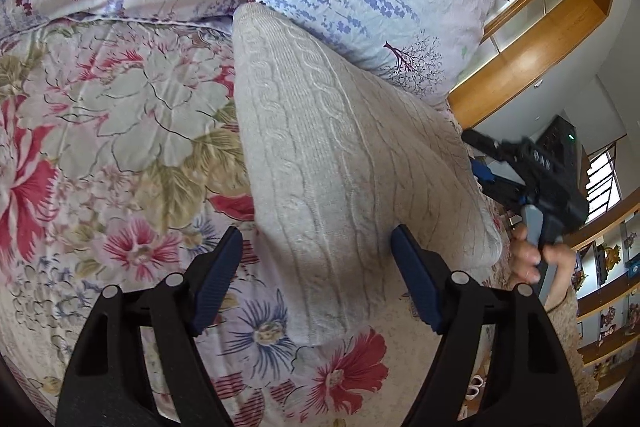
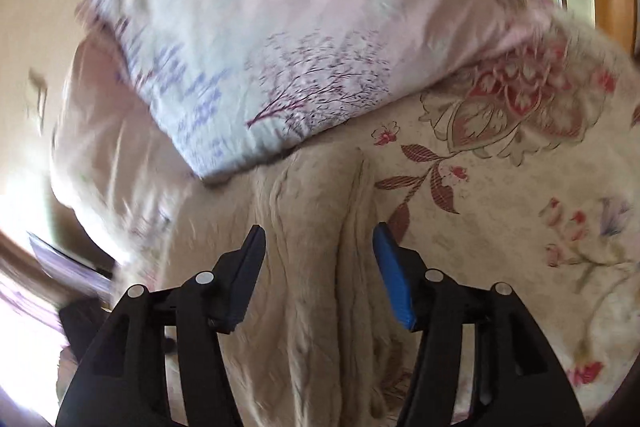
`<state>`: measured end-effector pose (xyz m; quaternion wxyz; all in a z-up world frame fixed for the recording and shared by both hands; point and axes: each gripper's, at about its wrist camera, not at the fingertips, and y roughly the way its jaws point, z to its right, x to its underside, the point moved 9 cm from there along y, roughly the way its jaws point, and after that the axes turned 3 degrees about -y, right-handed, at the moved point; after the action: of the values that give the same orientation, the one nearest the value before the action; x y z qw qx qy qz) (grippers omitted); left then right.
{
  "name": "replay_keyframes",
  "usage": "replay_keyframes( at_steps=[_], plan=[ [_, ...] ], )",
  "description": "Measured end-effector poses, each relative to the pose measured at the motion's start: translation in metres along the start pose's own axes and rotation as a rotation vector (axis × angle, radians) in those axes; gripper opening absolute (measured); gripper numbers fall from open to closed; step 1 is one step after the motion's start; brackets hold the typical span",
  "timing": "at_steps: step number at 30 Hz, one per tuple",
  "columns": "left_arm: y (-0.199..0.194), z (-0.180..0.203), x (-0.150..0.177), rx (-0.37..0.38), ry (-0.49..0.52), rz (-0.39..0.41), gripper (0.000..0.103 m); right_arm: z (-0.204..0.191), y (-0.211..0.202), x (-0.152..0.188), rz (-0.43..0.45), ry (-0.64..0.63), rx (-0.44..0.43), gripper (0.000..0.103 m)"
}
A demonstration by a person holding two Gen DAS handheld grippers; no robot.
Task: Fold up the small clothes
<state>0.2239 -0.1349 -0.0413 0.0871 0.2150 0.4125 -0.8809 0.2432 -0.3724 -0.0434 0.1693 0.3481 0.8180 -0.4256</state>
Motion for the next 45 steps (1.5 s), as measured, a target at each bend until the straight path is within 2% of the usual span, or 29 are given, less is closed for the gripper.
replay_keyframes(
  at_steps=[2, 6, 9, 11, 14, 17, 19, 20, 22, 25, 28, 32, 36, 39, 40, 41, 42, 45],
  plan=[
    [0.003, 0.000, 0.001, 0.004, -0.012, -0.011, 0.070, 0.004, 0.010, -0.004, -0.023, 0.030, 0.009, 0.058],
    [0.006, 0.000, 0.000, 0.010, -0.019, -0.022, 0.063, 0.001, 0.031, -0.003, -0.060, 0.069, -0.037, 0.056],
    [0.008, -0.001, -0.001, 0.007, -0.024, -0.024, 0.060, -0.003, 0.036, -0.003, -0.039, 0.049, -0.051, 0.025],
    [0.009, -0.002, 0.000, 0.005, -0.021, -0.024, 0.054, -0.010, 0.033, -0.005, -0.018, -0.009, -0.048, 0.018],
    [0.009, 0.000, 0.000, 0.008, -0.013, -0.022, 0.045, -0.030, 0.020, -0.016, 0.057, -0.117, -0.025, 0.017],
    [0.008, 0.004, 0.001, 0.015, 0.000, -0.020, 0.041, -0.048, 0.006, -0.027, 0.131, -0.212, 0.013, 0.016],
    [0.008, 0.006, 0.002, 0.008, 0.022, -0.020, 0.041, -0.040, 0.011, -0.029, 0.119, -0.240, 0.084, 0.016],
    [0.009, 0.006, 0.003, 0.009, 0.024, -0.023, 0.041, -0.029, 0.022, -0.026, 0.084, -0.231, 0.139, 0.016],
    [0.013, 0.006, 0.005, 0.012, 0.019, -0.035, 0.041, -0.008, 0.037, -0.022, 0.033, -0.205, 0.194, 0.016],
    [0.018, 0.004, 0.007, 0.008, 0.016, -0.043, 0.043, 0.007, 0.050, -0.019, -0.003, -0.129, 0.168, 0.017],
    [0.018, 0.006, 0.006, 0.008, 0.012, -0.042, 0.046, 0.005, 0.049, -0.021, -0.022, -0.119, 0.162, 0.023],
    [0.008, 0.006, 0.005, 0.028, -0.001, -0.019, 0.049, 0.010, 0.013, -0.009, -0.031, -0.039, 0.052, 0.034],
    [-0.002, 0.002, 0.006, 0.042, -0.025, -0.004, 0.047, 0.011, -0.016, 0.020, -0.046, -0.011, -0.030, 0.034],
    [-0.001, 0.001, 0.008, 0.046, -0.035, -0.003, 0.042, 0.004, -0.029, 0.043, -0.059, -0.018, -0.082, 0.031],
    [-0.002, 0.002, 0.010, 0.054, -0.035, -0.008, 0.038, 0.002, -0.034, 0.049, -0.050, -0.043, -0.076, 0.026],
    [-0.004, 0.002, 0.012, 0.053, -0.034, -0.006, 0.035, 0.002, -0.037, 0.053, -0.042, -0.073, -0.052, 0.018],
    [-0.005, 0.002, 0.012, 0.049, -0.030, -0.004, 0.034, 0.002, -0.037, 0.055, -0.038, -0.092, -0.029, 0.014],
    [-0.006, 0.001, 0.015, 0.039, -0.034, -0.009, 0.028, 0.011, -0.037, 0.062, -0.027, -0.119, 0.036, 0.009]
  ],
)
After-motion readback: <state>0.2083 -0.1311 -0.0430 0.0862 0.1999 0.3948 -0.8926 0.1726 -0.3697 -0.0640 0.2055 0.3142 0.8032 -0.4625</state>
